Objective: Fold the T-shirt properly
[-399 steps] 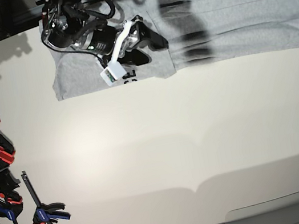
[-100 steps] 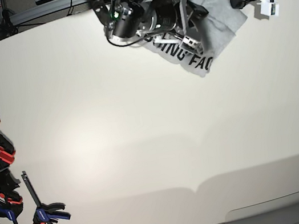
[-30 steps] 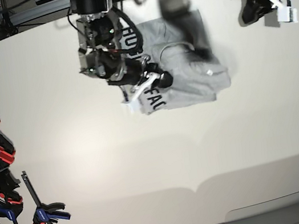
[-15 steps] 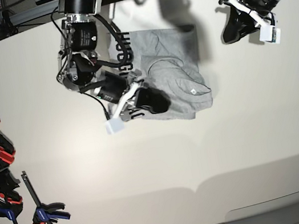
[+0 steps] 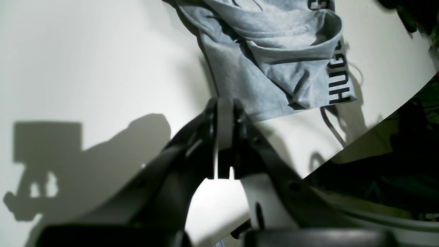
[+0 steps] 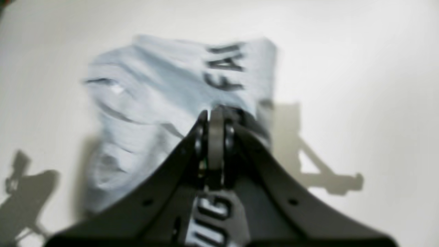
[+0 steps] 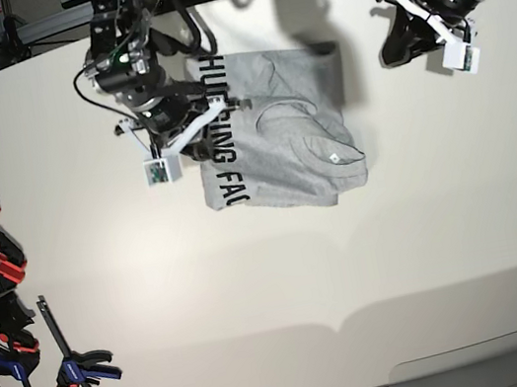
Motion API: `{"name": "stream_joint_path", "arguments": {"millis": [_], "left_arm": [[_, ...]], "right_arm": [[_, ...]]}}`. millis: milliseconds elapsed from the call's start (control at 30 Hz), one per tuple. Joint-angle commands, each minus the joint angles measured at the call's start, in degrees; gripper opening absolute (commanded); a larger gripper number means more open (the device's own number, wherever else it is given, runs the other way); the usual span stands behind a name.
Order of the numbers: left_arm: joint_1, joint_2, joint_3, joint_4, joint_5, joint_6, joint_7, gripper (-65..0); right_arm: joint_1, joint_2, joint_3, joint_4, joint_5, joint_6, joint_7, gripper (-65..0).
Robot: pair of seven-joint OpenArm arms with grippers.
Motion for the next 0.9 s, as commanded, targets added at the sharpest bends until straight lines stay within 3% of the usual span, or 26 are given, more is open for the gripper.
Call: {"name": "stream_joint_path", "arguments": {"millis": [0,167,333,433,567,667,800,867], "left_arm": [[0.2,-0.3,-0.2,1.0,-1.3,-0.6,-1.0,-65.0],[0.2,-0.3,-0.2,1.0,-1.3,-0.6,-1.0,-65.0],[0.2,-0.3,-0.2,1.0,-1.3,-0.6,-1.3,-65.0],[0.2,-0.3,-0.2,1.0,-1.3,-0.6,-1.3,-65.0],[0.1,-0.3,-0.2,1.0,-1.3,-0.6,-1.3,-65.0],[0.2,-0.3,-0.2,1.0,-1.3,-0.6,-1.4,-65.0],[0.2,-0.5,-0.2,1.0,0.9,-0.6,-1.5,-65.0],[0.2,-0.5,-0.2,1.0,2.1,-0.6,-1.5,-65.0]], "right_arm": [[0.4,-0.3,-0.1,-0.2,0.7,0.0,1.6,-65.0],[1.7,-0.3,-1.3,-6.6,4.7,0.1,1.7,-65.0],[2.0,-0.3,-10.3,-9.0,8.7,3.7,-0.3,-65.0],[2.0,-0.3,-18.9,-9.0,11.1,8.6,-5.2,-65.0],[2.1,-0.3,-29.7,-9.0,17.2,19.3,-11.3,-65.0],[3.3,-0.3,-33.8,-9.0,14.3,19.5,-9.9,-65.0],[8.1,-0.3,-33.4,-9.0,0.8,19.5,-6.2,-65.0],[12.0,-0.3,-32.0,-9.0,-1.5,19.4,-6.0,-65.0]]}}
